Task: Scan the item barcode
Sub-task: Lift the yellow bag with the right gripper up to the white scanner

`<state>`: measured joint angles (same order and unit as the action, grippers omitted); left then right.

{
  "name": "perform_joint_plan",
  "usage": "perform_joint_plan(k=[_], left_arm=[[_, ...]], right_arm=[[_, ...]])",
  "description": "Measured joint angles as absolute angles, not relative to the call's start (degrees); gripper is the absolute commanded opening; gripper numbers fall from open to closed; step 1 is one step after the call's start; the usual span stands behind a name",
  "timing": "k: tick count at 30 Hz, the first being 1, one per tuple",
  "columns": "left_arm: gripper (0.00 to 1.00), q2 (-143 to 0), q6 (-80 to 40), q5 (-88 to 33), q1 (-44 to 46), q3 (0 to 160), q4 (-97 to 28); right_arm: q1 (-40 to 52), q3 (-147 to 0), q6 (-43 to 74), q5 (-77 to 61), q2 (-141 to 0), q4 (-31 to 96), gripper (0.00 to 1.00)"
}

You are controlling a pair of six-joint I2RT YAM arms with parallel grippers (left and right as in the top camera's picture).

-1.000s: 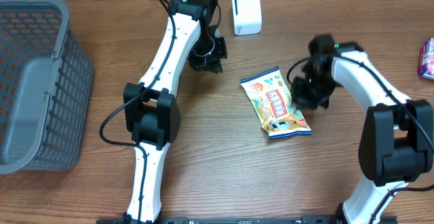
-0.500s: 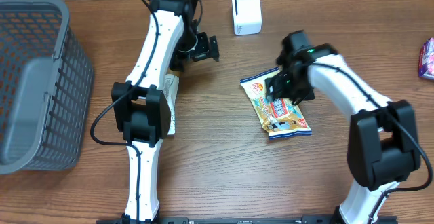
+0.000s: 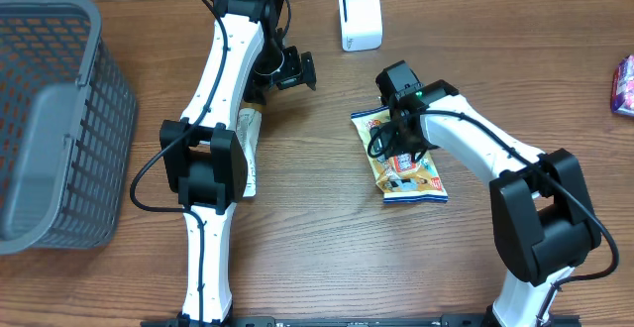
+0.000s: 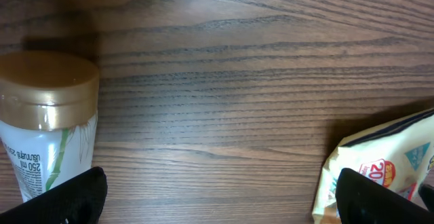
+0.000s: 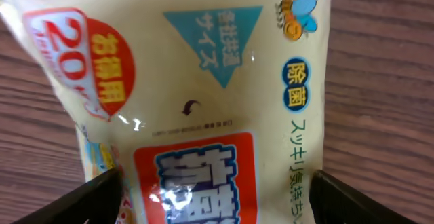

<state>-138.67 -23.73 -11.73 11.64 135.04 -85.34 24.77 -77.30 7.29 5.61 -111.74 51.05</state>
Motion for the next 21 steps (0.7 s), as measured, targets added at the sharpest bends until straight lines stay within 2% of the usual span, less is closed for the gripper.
perform_joint_plan(k=[3, 5, 6, 7, 8, 13, 14, 17, 21], left_arm=[[1.00, -138.7, -23.7, -11.7, 11.6, 135.0, -84.9], [1.00, -138.7, -23.7, -11.7, 11.6, 135.0, -84.4], [1.00, -138.7, -23.7, -11.7, 11.6, 135.0, -84.2], [1.00, -138.7, -23.7, -11.7, 11.6, 135.0, -84.0], [1.00, -138.7, -23.7, -11.7, 11.6, 135.0, -83.7], [1.00, -138.7, -23.7, -11.7, 11.6, 135.0, -83.5], [0.99, -138.7, -23.7, -11.7, 11.6, 135.0, -83.6], [1.00, -138.7, -23.7, -11.7, 11.6, 135.0, -83.6], [1.00, -138.7, -23.7, -11.7, 11.6, 135.0, -83.6]], right_arm=[[24.8, -75.5, 7.3, 6.3, -111.7, 49.5, 0.87], [24.8, -74.6, 7.3, 6.4, -111.7, 48.3, 0.81], [24.8, -74.3, 7.3, 6.5, -111.7, 47.9, 0.75], [24.8, -73.8, 7.4, 6.6, -111.7, 47.4, 0.63], [24.8, -73.5, 7.5, 6.7, -111.7, 47.4, 0.55], [24.8, -73.4, 9.2, 7.0, -111.6, 47.5, 0.30], [24.8, -73.4, 10.0, 7.0, -111.5, 47.5, 0.20], [24.8, -73.5, 10.9, 7.0, -111.2, 48.0, 0.06], [24.6, -75.0, 12.8, 6.7, -111.0, 50.7, 0.04]])
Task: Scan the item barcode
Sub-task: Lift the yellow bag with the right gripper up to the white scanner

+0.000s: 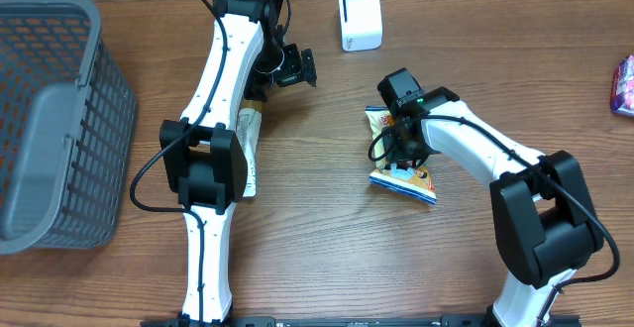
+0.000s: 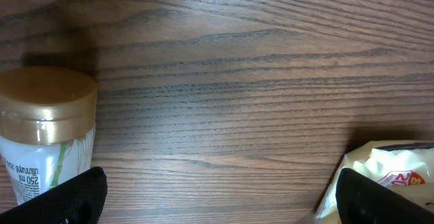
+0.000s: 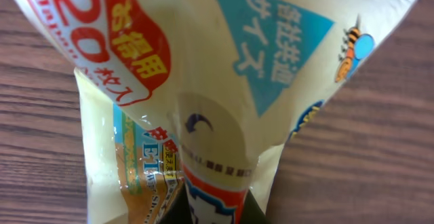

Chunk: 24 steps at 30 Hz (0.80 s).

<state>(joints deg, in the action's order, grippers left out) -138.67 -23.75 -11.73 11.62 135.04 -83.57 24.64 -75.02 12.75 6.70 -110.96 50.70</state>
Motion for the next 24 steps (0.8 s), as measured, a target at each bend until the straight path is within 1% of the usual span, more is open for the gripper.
perform_joint_plan(k=[4, 10, 15, 20, 24], left_arm=[[1.00, -138.7, -23.7, -11.7, 11.6, 135.0, -83.6], [1.00, -138.7, -23.7, -11.7, 11.6, 135.0, -83.5], [1.00, -138.6, -23.7, -11.7, 11.6, 135.0, -83.6], [1.00, -138.7, -23.7, -11.7, 11.6, 135.0, -83.6], [1.00, -138.7, -23.7, -11.7, 11.6, 135.0, -83.6]], right_arm=[[23.6, -77.5, 13.8, 3.7, -111.4, 54.4, 0.04], [20.1, -85.7, 14.4, -6.2, -111.8, 58.6, 0.04], [14.7, -90.5, 14.7, -21.3, -111.8, 59.7, 0.04], [6.1, -90.8, 14.8, -42.9, -111.8, 58.1, 0.04], [1.4, -90.8, 14.8, -53.8, -111.8, 55.7, 0.04]])
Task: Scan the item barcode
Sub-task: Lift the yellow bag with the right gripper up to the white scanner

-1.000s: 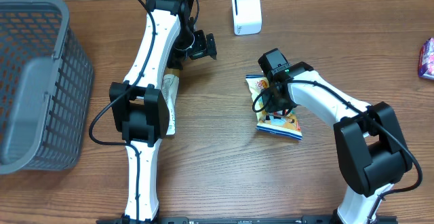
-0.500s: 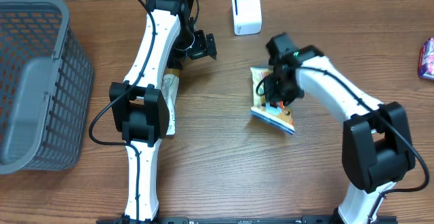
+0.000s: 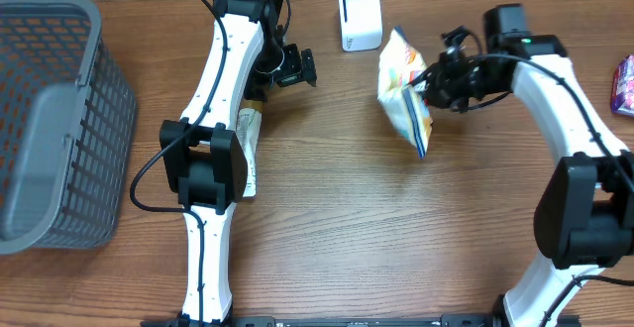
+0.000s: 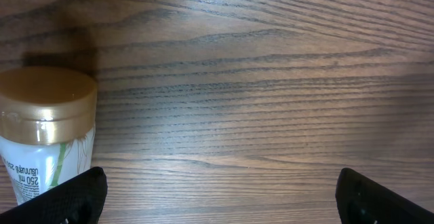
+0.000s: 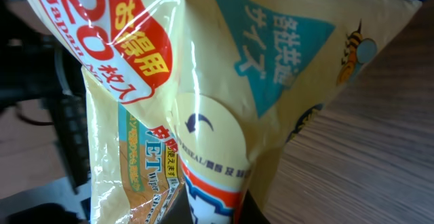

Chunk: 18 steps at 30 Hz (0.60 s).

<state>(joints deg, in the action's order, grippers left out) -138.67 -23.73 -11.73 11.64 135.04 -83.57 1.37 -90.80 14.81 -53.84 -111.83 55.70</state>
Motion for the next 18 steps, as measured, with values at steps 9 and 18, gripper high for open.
perform_joint_plan(k=[9, 18], left_arm=[[1.00, -138.7, -23.7, -11.7, 11.6, 135.0, -83.6], [1.00, -138.7, -23.7, -11.7, 11.6, 135.0, -83.5]], right_arm=[[4.3, -90.7, 19.3, -42.2, -111.8, 41.4, 0.04], [15.7, -90.8, 28.8, -14.6, -111.9, 20.9, 0.04]])
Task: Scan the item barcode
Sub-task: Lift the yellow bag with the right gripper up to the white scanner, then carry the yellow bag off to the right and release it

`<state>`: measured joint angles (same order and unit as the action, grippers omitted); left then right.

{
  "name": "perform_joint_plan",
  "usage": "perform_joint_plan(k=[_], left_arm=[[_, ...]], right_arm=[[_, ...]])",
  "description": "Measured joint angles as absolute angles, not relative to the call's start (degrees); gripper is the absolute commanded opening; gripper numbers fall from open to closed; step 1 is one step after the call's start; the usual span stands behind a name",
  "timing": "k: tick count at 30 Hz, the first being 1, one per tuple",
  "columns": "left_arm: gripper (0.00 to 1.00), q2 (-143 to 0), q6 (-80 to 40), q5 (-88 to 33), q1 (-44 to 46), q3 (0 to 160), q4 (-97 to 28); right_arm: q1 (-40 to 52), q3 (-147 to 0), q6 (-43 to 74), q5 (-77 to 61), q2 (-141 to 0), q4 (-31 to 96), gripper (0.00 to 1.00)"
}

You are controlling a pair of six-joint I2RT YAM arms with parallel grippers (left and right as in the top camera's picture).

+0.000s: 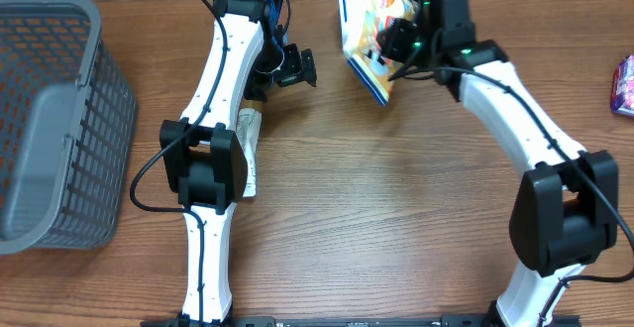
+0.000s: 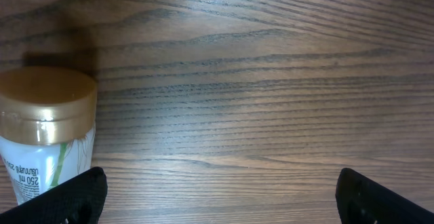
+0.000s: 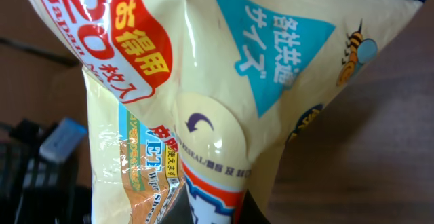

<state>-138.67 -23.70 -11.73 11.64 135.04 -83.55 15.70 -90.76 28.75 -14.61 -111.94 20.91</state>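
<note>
My right gripper [image 1: 401,38] is shut on a yellow pack of wet wipes [image 1: 369,32] and holds it in the air at the back of the table, tilted on edge. In the right wrist view the pack [image 3: 203,81] fills the frame, pinched between the jaws of the right gripper [image 3: 213,210]. The white scanner that stands at the back is covered by the pack in the overhead view. My left gripper [image 1: 297,69] hangs open over bare wood left of the pack, and the left gripper [image 2: 220,197] has nothing between its fingers.
A white bottle with a gold cap [image 2: 47,136] lies on the table beside the left arm [image 1: 248,149]. A grey mesh basket [image 1: 50,119] fills the left side. A purple packet [image 1: 624,84] lies at the right edge.
My right gripper has carried the wipes pack from the air right of the scanner to the left and back, so it now covers the scanner. The left arm has not moved.
The pack lay flat on the table with my right gripper open around its top. Then the gripper was shut on it and one end was raised. Later it hung in the air right of the scanner, and now it is in front of the scanner.
</note>
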Motion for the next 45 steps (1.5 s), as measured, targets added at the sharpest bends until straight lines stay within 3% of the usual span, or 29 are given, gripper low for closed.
perform_joint_plan(k=[8, 17, 32, 40, 45], left_arm=[[1.00, -138.7, -23.7, -11.7, 11.6, 135.0, -83.6], [1.00, -138.7, -23.7, -11.7, 11.6, 135.0, -83.5], [1.00, -138.7, -23.7, -11.7, 11.6, 135.0, -83.5], [1.00, -138.7, -23.7, -11.7, 11.6, 135.1, -83.6], [1.00, -138.7, -23.7, -11.7, 11.6, 135.1, -83.6]], right_arm=[[19.9, -90.8, 33.6, 5.3, -113.0, 5.0, 0.04], [19.9, -91.0, 39.4, 9.3, -124.5, -8.8, 0.04], [20.0, -91.0, 33.5, 9.5, -127.5, -10.5, 0.04], [19.3, -91.0, 31.2, 10.5, -124.1, -3.5, 0.04], [13.2, -90.9, 30.9, 13.3, -113.2, 6.3, 0.04]])
